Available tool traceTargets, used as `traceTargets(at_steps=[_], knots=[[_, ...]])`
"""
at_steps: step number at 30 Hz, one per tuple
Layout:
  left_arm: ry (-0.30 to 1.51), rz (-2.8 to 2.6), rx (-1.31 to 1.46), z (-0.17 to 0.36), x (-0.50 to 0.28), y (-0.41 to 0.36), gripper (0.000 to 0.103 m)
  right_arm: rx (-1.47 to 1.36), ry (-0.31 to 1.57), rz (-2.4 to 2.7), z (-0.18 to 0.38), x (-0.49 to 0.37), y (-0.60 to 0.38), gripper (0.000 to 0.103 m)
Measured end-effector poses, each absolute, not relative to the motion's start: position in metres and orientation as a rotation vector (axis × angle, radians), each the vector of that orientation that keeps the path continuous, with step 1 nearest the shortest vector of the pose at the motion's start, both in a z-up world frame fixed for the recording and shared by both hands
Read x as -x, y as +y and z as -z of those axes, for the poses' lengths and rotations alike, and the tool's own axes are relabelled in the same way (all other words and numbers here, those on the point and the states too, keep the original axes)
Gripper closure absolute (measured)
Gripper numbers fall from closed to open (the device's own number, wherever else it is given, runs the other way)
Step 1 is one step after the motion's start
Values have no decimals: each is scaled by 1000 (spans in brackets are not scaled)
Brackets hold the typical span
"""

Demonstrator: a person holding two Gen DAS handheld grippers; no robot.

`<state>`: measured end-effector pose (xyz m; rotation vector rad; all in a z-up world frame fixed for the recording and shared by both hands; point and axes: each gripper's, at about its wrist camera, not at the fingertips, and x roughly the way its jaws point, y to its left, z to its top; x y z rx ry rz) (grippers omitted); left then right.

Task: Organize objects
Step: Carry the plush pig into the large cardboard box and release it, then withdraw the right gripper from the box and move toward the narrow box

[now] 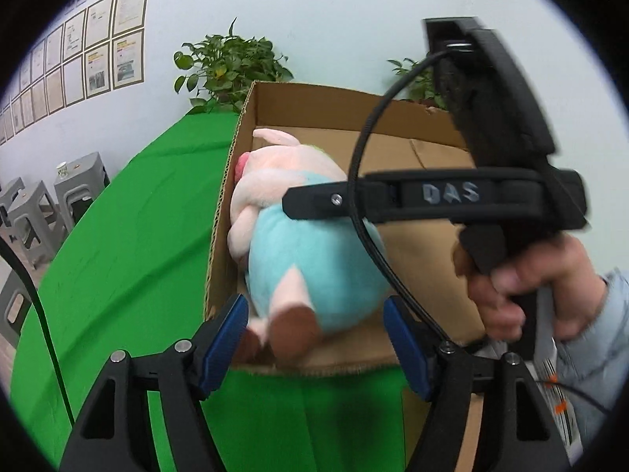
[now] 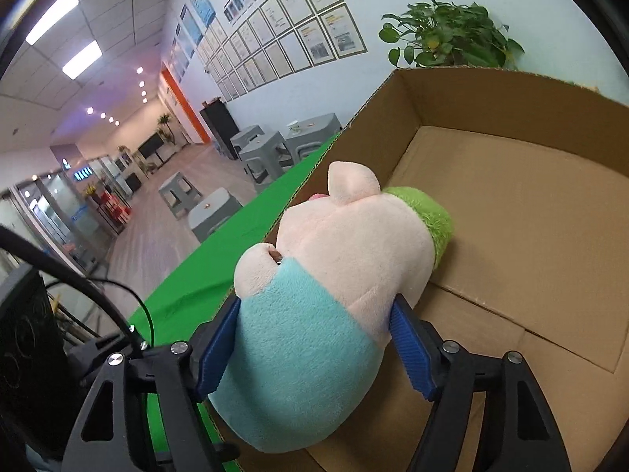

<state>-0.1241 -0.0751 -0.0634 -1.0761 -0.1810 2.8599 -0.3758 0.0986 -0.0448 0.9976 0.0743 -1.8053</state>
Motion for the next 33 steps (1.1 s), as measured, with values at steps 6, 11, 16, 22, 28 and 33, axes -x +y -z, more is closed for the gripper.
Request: traceTargets(at_steps=[6, 11, 16, 22, 28, 33], knots=[[-246, -2870, 1061, 66, 97, -94, 33, -992, 184, 1836, 54, 359, 84, 29], [-266, -2906, 1035, 62, 72, -100, 33, -1014, 189, 1889, 59, 333, 88, 20], [-263, -2951, 1002, 51, 59, -104, 31, -1085, 82, 1916, 55, 315, 99, 13], [-224, -3005, 948, 38, 51, -110, 28, -1052, 27, 1955, 38, 283, 118, 1], [-166, -3147, 814, 23, 25, -106, 18, -951, 72, 2180, -2, 229, 170, 1], [-156, -3138, 760, 13, 10, -100, 18, -782, 66, 2457, -40, 164, 240, 1]])
